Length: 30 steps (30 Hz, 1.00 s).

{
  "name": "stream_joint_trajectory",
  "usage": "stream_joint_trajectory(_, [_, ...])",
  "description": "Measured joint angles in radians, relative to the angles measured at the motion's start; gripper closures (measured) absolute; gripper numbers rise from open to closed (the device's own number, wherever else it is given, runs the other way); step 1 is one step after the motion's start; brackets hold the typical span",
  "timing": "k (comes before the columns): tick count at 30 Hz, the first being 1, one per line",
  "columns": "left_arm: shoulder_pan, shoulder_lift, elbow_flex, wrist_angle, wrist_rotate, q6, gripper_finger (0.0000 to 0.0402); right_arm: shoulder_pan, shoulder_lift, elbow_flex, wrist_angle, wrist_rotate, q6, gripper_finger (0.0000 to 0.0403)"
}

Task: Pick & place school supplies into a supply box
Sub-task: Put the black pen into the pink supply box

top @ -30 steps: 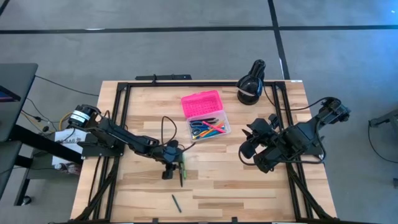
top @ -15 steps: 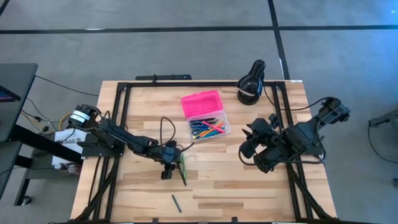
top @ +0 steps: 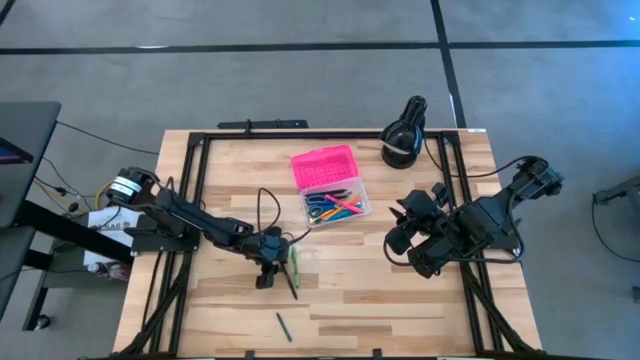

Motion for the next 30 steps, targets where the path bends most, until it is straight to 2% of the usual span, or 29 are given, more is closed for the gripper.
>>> stream_joint_trajectory(10, [0.000, -0.008, 0.006, -0.033, 0.116, 0.127, 0.0277, 0.000, 0.000, 0.000, -0.005, 0.004, 0.000, 0.0291])
stream_joint_trajectory(21, [0.000, -0.007, 0.008, -0.039, 0.074, 0.220, 0.0277, 0.000, 0.000, 0.000, 0.000, 0.006, 0.000, 0.0291])
stream_joint_trajectory(30, [0.000, -0.005, 0.020, -0.031, 0.088, 0.325, 0.0277, -0.026, 0.000, 0.000, -0.001, 0.004, 0.000, 0.0291])
